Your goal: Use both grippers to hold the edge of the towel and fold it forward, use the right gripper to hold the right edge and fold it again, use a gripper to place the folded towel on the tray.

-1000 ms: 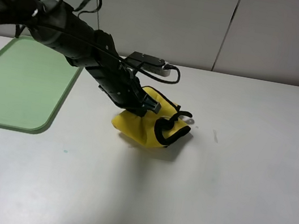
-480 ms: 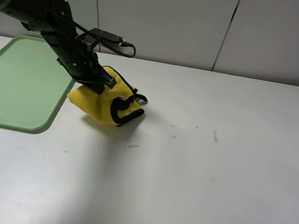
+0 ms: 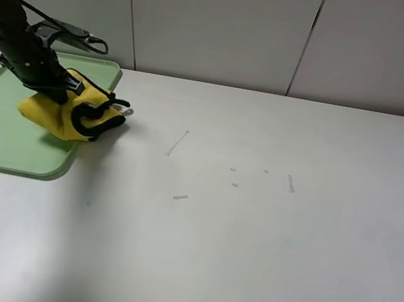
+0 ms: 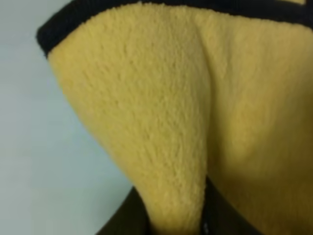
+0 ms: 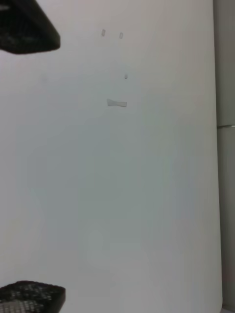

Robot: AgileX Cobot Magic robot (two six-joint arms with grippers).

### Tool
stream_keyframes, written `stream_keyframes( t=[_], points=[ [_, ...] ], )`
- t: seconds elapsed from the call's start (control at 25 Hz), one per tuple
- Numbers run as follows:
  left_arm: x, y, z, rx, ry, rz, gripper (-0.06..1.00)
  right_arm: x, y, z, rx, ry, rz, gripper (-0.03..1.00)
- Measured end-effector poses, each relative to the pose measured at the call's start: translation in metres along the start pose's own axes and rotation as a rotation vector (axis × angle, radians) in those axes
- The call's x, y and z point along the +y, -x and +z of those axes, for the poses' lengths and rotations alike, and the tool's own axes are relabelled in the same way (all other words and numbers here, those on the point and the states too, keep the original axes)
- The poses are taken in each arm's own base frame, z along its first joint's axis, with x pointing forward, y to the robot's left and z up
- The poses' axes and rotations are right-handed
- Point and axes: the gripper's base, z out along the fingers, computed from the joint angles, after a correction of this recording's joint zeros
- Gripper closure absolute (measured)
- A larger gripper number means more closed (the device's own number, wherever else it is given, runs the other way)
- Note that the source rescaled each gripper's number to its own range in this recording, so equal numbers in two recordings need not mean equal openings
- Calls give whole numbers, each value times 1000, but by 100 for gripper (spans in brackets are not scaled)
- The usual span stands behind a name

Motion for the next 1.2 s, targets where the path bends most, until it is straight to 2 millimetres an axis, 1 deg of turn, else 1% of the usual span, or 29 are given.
stream_keyframes(
  t=[0.2, 0.32, 0.44, 0.6, 0.64, 0.68, 0.72, 0.84, 0.88, 0.92, 1.04, 1.2],
  points=[
    [34, -10, -1, 7, 51, -44, 81, 0, 0, 0, 0, 0, 0, -3],
    [48, -16, -1, 12, 64, -73, 81, 0, 0, 0, 0, 0, 0, -3],
    [54, -19, 1, 17, 69, -88, 81, 0, 0, 0, 0, 0, 0, -3],
    [54, -19, 1, 13, 71, -89, 81, 0, 0, 0, 0, 0, 0, -3],
    [54, -19, 1, 12, 71, -87, 79, 0, 0, 0, 0, 0, 0, -3],
    [54, -19, 1, 12, 71, -85, 74, 0, 0, 0, 0, 0, 0, -3],
    [54, -19, 1, 12, 71, -77, 64, 0, 0, 0, 0, 0, 0, -3],
    [54, -18, 1, 9, 73, -43, 20, 0, 0, 0, 0, 0, 0, -3],
    [55, -18, 1, 3, 75, -40, 10, 0, 0, 0, 0, 0, 0, -3],
    [55, -17, 1, 0, 76, -36, 4, 0, 0, 0, 0, 0, 0, -3],
    [55, -17, 1, 0, 76, -34, -3, 0, 0, 0, 0, 0, 0, -3],
    [55, -17, 1, 1, 76, -31, -5, 0, 0, 0, 0, 0, 0, -3]
  ],
)
